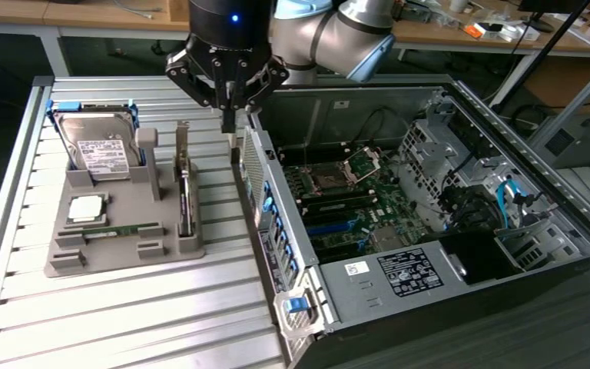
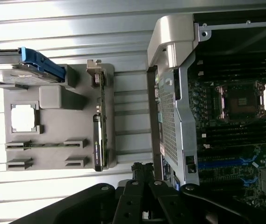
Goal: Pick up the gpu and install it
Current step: 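Reach for the gpu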
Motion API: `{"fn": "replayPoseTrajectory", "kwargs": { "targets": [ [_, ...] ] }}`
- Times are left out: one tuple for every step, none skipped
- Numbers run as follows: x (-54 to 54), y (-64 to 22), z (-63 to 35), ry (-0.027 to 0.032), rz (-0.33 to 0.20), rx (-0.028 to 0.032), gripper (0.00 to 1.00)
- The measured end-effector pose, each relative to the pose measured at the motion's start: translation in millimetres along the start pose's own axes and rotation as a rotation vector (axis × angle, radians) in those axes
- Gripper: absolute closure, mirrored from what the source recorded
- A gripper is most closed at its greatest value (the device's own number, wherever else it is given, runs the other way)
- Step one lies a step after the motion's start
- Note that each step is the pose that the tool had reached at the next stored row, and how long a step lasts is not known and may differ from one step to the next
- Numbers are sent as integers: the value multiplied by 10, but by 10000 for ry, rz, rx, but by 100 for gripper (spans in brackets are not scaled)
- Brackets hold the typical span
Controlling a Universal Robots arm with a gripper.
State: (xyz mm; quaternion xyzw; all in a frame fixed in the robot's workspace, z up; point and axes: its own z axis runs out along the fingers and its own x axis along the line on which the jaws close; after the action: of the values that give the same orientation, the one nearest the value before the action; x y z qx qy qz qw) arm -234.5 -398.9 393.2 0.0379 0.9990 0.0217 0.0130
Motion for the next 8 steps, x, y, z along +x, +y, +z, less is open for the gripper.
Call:
{"fn": "replayPoseTrajectory", "kwargs": {
  "targets": [
    [3, 0, 0, -1, 0, 0, 89],
    [6, 0, 0, 0, 0, 0, 89],
    [10, -1, 0, 0, 0, -1, 89],
    [14, -1, 0, -1, 0, -1, 89],
    [17, -1, 0, 0, 0, -1, 89],
    [21, -2, 0, -1, 0, -1, 89],
    [25, -2, 0, -1, 0, 0, 89],
    [28, -2, -1, -1, 0, 0, 89]
  ]
}}
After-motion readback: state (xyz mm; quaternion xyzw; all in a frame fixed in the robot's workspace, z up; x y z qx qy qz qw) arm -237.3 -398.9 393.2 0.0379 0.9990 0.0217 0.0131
